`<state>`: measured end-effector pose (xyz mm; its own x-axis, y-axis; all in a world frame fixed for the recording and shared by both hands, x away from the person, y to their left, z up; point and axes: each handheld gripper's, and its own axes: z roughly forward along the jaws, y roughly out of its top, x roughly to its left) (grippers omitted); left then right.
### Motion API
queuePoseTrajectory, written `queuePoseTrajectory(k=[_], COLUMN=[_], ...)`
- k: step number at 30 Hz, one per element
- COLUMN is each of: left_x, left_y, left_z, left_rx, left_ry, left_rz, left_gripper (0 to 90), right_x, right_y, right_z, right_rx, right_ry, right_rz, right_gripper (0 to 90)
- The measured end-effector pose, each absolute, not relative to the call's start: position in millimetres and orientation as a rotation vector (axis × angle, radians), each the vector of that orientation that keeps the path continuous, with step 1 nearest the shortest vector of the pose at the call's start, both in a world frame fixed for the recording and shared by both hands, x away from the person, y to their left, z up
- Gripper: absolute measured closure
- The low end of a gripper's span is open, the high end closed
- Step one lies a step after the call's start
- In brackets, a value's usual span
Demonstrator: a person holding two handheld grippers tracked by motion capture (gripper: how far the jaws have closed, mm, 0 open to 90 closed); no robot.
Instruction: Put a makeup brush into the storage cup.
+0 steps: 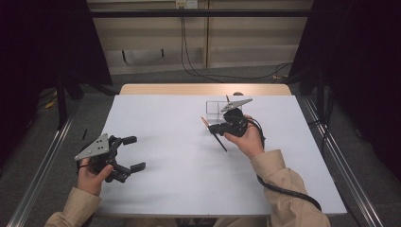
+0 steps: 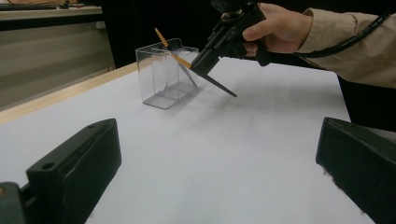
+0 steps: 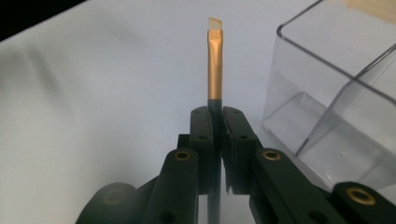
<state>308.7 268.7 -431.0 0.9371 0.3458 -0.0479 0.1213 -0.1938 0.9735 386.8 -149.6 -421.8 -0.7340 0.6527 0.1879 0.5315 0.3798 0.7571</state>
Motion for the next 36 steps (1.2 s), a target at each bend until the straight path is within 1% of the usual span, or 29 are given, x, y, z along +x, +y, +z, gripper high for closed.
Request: queuePoseTrajectory(k=[8,23,36], left_x=[308.8,309.3,308.9], left_y=[268.5,268.4,269.2], left_z=[-431.3,-432.0,-431.2], left_rx=[1.767,1.769,1.764], left_ry=[0.351,0.351,0.354], left_rz=[0.205,0.206,0.211], left_gripper=[0.0,0.0,0.0], right_x=[382.4,376.9,368.0], right_y=[-158.1,-170.8,-176.2], right_z=[-418.1,-413.7,-407.2], right_rx=[1.074,1.092,1.004], right_ry=[2.344,2.156,1.946], right_rz=[1.433,1.602,1.759], right_gripper=[83.8,83.9,83.9])
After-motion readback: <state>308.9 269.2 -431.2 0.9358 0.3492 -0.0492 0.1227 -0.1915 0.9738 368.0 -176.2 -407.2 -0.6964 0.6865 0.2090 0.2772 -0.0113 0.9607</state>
